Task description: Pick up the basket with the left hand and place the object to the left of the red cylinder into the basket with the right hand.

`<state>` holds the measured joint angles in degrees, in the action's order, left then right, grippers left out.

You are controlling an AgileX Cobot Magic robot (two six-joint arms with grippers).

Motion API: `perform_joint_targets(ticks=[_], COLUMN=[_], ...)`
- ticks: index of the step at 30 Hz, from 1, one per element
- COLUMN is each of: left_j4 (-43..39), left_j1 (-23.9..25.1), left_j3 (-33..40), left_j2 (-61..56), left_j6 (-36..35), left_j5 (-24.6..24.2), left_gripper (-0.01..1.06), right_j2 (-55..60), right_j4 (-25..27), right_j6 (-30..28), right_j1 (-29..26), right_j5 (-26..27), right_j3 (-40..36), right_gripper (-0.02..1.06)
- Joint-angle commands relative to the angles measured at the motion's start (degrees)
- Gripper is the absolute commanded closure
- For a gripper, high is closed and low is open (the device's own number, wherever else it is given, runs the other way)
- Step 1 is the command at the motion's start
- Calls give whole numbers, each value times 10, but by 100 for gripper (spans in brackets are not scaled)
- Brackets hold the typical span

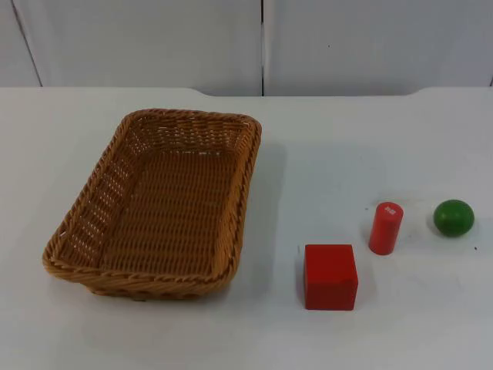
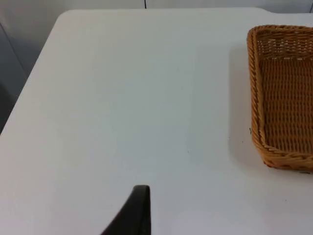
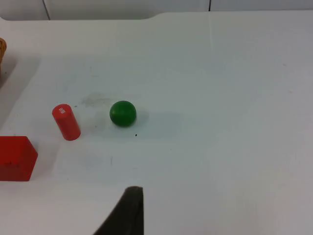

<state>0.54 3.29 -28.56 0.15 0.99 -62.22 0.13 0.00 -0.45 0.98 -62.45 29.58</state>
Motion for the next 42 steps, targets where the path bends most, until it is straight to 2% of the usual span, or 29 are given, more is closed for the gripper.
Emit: perform_joint_targets(ticks=[1, 8, 20, 26, 34, 36, 42], left_j4=[5, 4, 9, 31, 64, 84, 132], left_j1=[1, 1, 1, 1, 1, 1, 1], left_j3=[-9, -37, -38, -38, -71, -95, -123], left_j2=[7, 40, 45, 51, 151, 202, 278], left_j6=[2, 2, 2, 2, 7, 29, 72], left_j5=[15, 33, 56, 97, 125, 137, 171], left_gripper=[0, 0, 0, 0, 1, 5, 7], right_j2=[-1, -1, -1, -1, -1, -1, -1], right_j4=[0, 0, 0, 0, 0, 0, 0], right_j6=[-4, -4, -4, -4, -4, -4, -4], right_j1=[3, 3, 3, 3, 3, 3, 3], right_j5=[7, 7, 7, 7, 7, 7, 7], right_j3=[0, 0, 0, 0, 0, 0, 0], right_gripper=[-1, -1, -1, -1, -1, -1, -1])
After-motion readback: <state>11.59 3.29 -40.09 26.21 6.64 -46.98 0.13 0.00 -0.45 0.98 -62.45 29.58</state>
